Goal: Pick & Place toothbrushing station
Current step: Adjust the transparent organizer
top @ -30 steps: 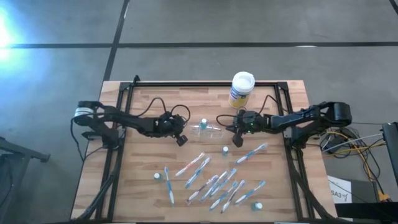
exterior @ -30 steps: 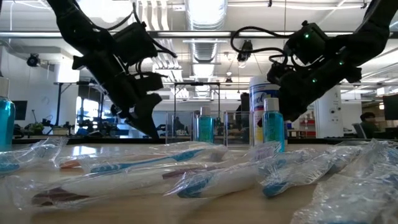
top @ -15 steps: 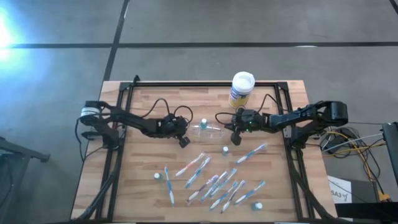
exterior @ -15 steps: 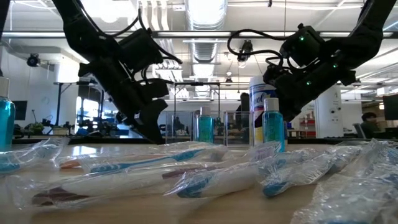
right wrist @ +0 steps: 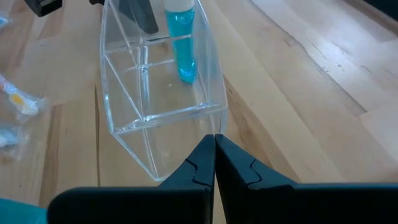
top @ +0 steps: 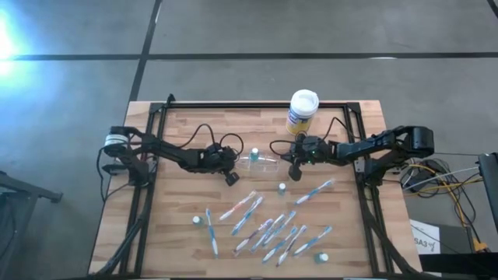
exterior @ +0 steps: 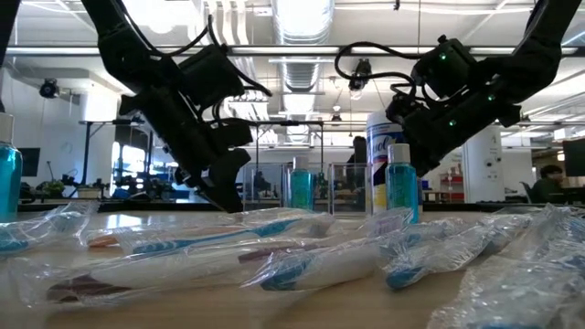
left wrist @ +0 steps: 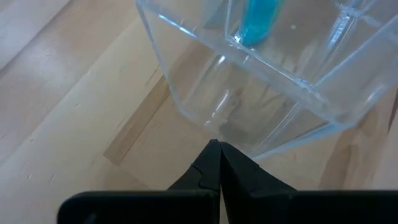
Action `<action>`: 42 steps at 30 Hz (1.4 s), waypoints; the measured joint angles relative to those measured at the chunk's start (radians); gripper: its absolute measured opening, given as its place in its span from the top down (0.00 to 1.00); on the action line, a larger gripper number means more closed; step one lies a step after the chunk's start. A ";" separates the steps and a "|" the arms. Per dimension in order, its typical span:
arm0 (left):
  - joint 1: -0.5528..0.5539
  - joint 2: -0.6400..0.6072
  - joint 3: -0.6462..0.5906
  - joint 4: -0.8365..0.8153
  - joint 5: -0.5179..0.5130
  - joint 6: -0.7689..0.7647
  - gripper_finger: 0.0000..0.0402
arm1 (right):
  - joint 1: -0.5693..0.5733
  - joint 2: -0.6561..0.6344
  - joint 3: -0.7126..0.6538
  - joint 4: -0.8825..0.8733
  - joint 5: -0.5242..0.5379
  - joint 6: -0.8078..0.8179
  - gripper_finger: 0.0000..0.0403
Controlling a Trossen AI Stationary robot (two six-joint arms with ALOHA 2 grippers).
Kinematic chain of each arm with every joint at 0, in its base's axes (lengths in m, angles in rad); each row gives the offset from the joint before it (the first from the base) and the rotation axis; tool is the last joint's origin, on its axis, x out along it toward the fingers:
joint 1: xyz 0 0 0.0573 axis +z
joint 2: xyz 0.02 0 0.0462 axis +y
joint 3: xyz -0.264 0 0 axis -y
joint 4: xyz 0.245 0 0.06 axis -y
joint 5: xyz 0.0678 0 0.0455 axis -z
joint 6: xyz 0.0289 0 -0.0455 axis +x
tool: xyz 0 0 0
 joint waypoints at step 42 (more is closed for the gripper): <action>-0.010 -0.005 0.018 0.004 -0.014 0.025 0.97 | -0.027 0.000 -0.007 -0.019 -0.010 0.045 0.98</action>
